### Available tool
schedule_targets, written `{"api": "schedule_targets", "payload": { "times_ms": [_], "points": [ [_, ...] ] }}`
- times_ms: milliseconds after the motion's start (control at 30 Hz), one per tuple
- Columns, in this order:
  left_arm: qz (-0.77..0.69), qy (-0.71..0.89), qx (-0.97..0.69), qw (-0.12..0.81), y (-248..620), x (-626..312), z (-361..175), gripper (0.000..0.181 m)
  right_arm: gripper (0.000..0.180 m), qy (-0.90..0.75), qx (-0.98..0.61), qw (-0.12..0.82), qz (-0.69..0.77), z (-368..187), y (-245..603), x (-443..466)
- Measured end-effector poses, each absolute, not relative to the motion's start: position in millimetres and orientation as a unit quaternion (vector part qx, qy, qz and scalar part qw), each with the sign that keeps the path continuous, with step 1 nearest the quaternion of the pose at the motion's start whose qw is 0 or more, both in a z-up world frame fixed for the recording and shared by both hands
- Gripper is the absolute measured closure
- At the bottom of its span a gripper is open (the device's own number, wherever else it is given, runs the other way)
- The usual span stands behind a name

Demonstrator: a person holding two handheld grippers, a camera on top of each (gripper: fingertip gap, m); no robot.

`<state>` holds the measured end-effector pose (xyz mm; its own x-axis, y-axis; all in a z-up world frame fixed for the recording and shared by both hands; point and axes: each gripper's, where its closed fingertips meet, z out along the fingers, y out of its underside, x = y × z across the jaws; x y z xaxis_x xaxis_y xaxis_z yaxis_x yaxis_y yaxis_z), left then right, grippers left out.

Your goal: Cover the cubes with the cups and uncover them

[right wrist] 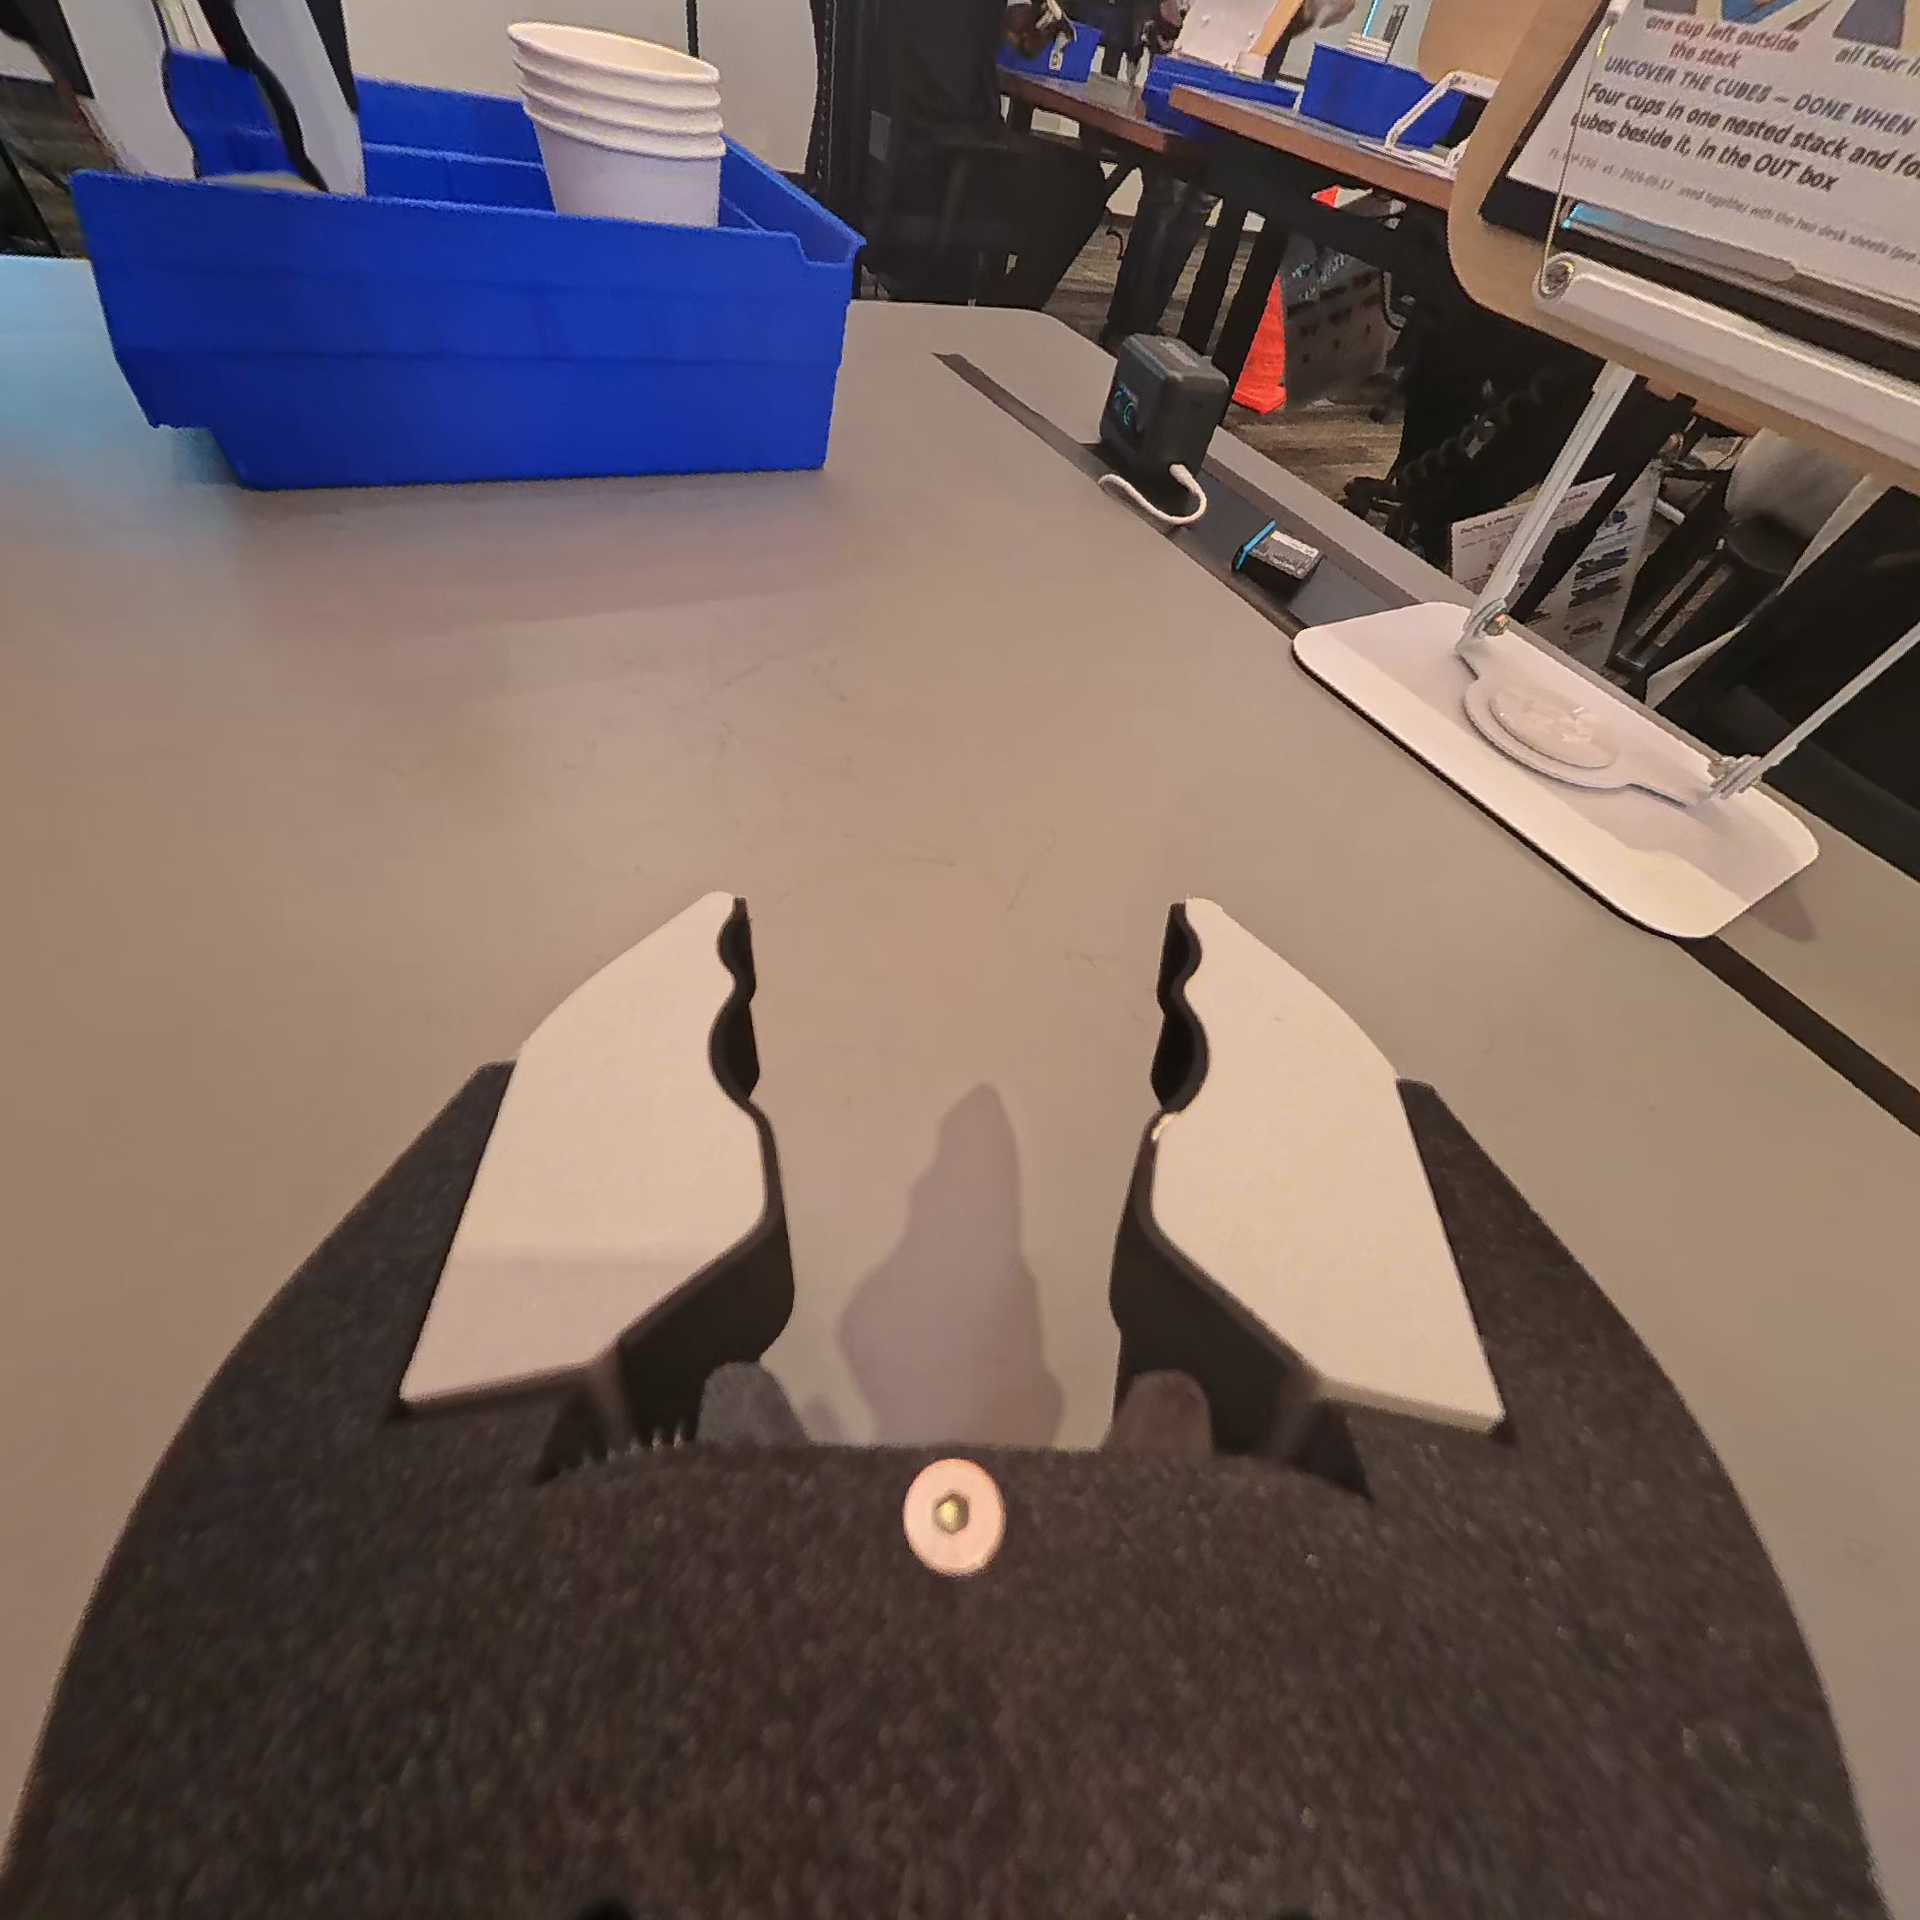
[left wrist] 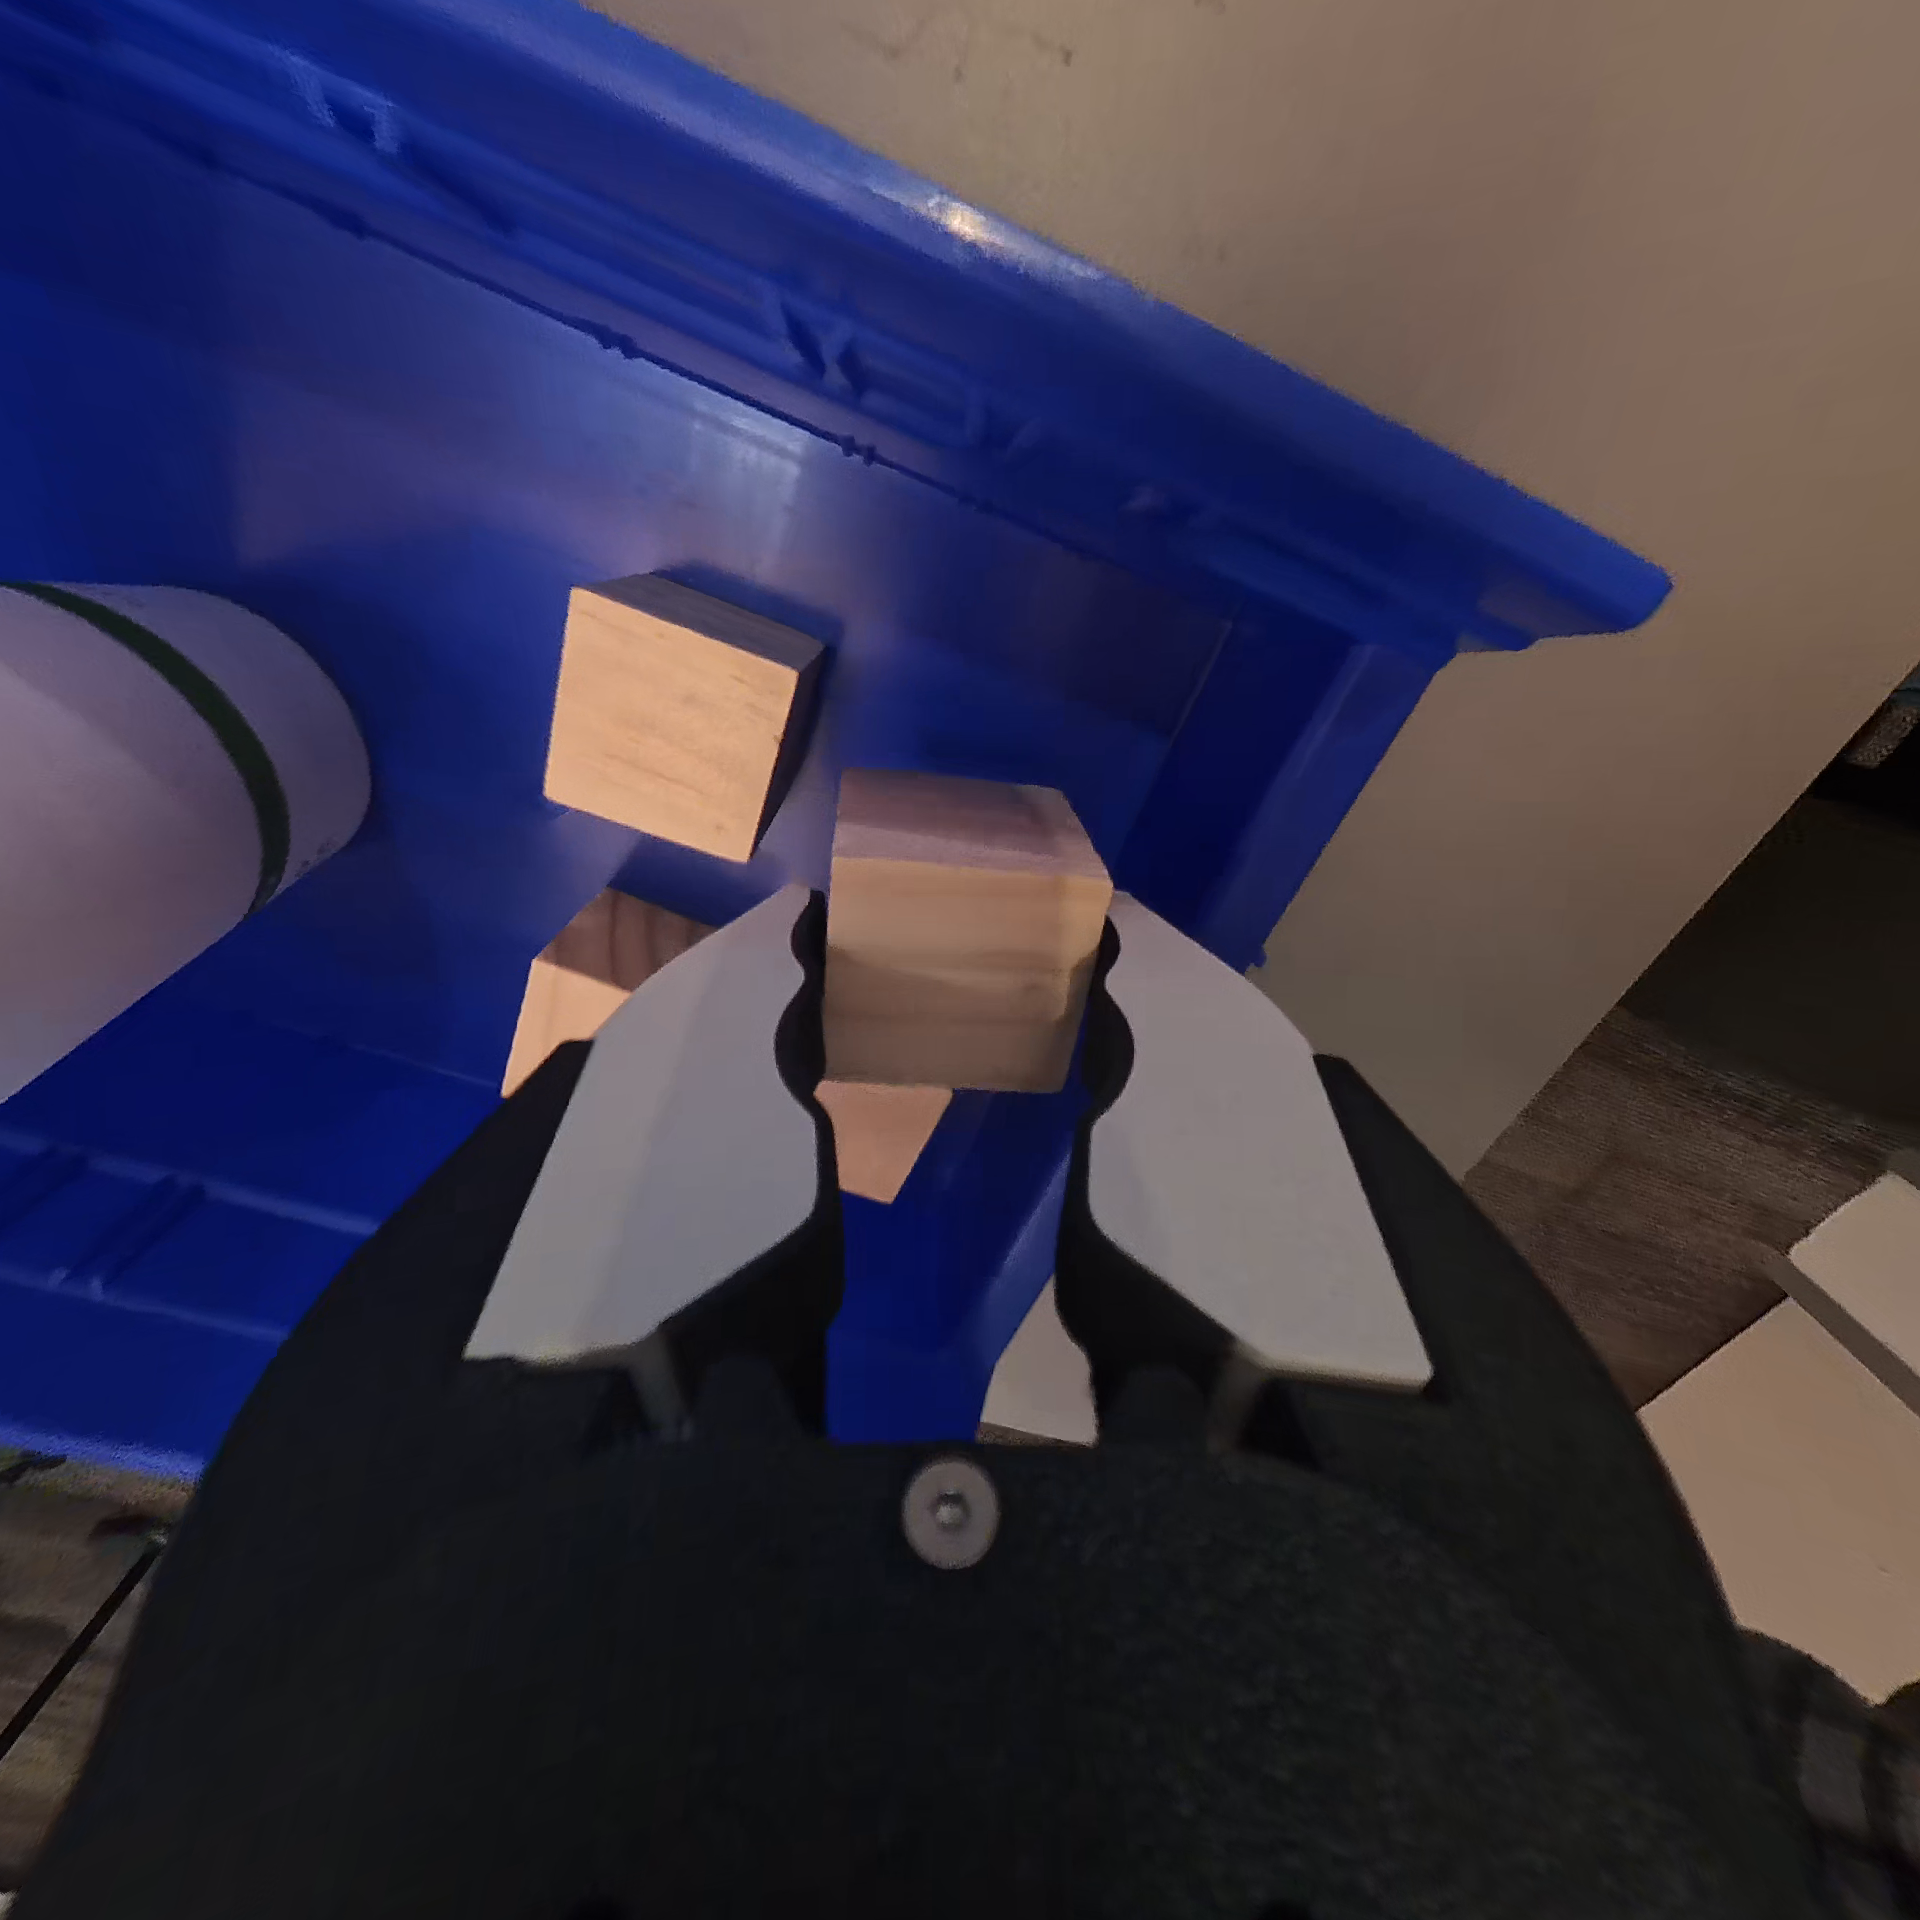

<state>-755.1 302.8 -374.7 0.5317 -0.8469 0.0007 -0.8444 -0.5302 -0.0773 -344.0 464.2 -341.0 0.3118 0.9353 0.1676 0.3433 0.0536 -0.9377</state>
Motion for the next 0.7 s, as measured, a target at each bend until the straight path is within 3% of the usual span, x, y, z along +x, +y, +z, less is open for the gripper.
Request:
{"api": "schedule_targets", "payload": {
  "times_ms": [700],
  "points": [
    [0.035, 0.459, -0.884, 0.084, 318.5, -763.9, -299.5, 0.134, 0.105, -0.507, -0.622, 0.516, 0.3, -337.5, 463.6, -343.1]
  ]
}}
